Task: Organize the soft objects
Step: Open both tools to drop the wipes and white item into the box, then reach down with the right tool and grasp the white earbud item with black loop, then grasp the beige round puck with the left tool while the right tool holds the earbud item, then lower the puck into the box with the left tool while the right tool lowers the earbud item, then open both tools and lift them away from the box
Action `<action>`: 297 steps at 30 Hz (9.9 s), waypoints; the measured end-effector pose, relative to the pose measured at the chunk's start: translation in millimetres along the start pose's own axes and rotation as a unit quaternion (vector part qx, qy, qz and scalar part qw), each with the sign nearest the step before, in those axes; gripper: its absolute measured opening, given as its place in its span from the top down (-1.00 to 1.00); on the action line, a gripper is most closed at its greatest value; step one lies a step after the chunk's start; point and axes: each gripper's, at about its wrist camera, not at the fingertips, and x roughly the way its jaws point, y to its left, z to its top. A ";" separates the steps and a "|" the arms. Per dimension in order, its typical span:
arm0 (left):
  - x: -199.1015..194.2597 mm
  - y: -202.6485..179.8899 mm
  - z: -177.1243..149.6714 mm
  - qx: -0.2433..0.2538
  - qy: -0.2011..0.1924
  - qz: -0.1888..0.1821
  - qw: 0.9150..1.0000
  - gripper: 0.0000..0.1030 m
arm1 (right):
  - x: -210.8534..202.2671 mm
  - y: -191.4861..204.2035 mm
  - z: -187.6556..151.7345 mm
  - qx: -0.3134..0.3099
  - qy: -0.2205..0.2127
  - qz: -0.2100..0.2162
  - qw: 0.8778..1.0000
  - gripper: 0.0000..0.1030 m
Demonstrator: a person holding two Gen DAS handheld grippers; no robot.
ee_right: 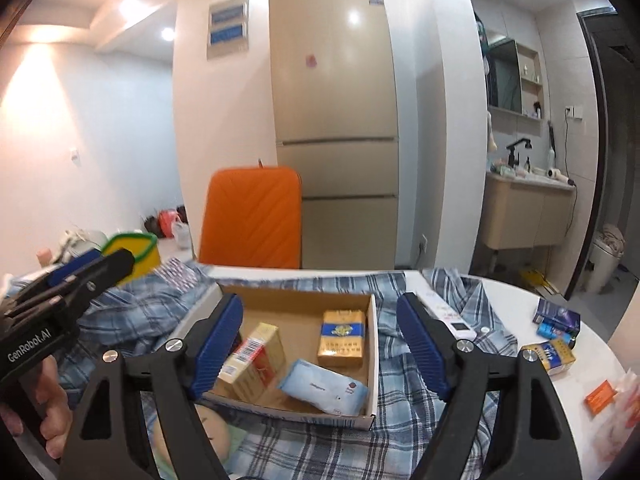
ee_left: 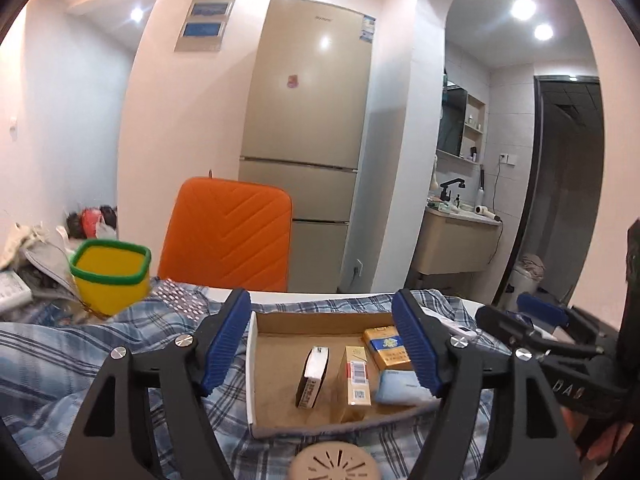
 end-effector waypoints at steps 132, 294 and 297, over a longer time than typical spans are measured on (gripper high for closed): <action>32.9 -5.9 -84.0 0.042 0.207 -0.013 0.977 -1.00 | -13.3 8.2 -59.4 -0.028 0.095 -0.035 0.995 0.42; -79.8 1.6 -9.0 0.044 -0.058 0.072 0.995 -0.99 | -67.7 9.6 39.3 0.035 -0.059 -0.064 0.996 -0.73; -82.1 7.6 -21.1 0.044 -0.059 0.072 0.995 -0.99 | -79.7 19.5 31.8 0.041 -0.055 -0.052 0.996 -0.73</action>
